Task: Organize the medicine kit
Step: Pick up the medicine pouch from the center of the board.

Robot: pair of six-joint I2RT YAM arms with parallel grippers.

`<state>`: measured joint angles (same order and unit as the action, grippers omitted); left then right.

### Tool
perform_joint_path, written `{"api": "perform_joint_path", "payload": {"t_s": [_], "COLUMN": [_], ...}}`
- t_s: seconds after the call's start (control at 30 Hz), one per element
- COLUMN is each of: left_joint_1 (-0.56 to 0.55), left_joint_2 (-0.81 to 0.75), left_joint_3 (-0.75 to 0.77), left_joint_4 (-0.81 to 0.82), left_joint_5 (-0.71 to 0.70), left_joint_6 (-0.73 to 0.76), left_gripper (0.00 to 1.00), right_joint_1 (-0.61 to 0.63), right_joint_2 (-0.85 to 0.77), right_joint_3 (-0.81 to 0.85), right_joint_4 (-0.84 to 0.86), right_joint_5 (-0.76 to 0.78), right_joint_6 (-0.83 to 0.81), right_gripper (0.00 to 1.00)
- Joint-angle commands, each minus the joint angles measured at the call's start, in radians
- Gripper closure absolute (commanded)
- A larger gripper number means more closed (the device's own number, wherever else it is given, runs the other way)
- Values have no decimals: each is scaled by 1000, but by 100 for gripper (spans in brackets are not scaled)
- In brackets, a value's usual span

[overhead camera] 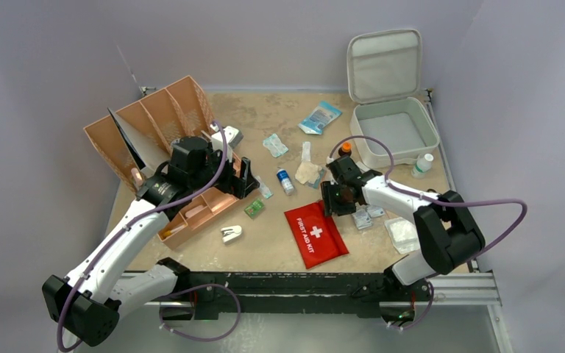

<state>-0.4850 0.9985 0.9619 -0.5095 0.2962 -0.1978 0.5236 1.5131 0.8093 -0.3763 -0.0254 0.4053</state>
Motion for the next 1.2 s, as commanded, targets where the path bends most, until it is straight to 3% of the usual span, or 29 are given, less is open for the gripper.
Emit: {"api": "perform_joint_path", "payload": {"t_s": [0.0, 0.33, 0.97, 1.17], "left_joint_1": [-1, -1, -1, -1], "left_joint_2": [-5, -9, -2, 18], "left_joint_3": [-2, -5, -4, 1], "left_joint_4": [43, 52, 50, 58], "left_joint_5": [14, 26, 28, 46], "left_joint_6": [6, -9, -9, -14], "left_gripper": [16, 16, 17, 19], "right_joint_1": [4, 8, 33, 42], "right_joint_2": [-22, -146, -115, -80], "right_joint_3": [1, 1, -85, -78], "right_joint_4": [-26, -189, -94, -116], "right_joint_5": [-38, -18, -103, -3], "right_joint_6": [-23, -11, 44, 41], "right_gripper": [47, 46, 46, 51]}}
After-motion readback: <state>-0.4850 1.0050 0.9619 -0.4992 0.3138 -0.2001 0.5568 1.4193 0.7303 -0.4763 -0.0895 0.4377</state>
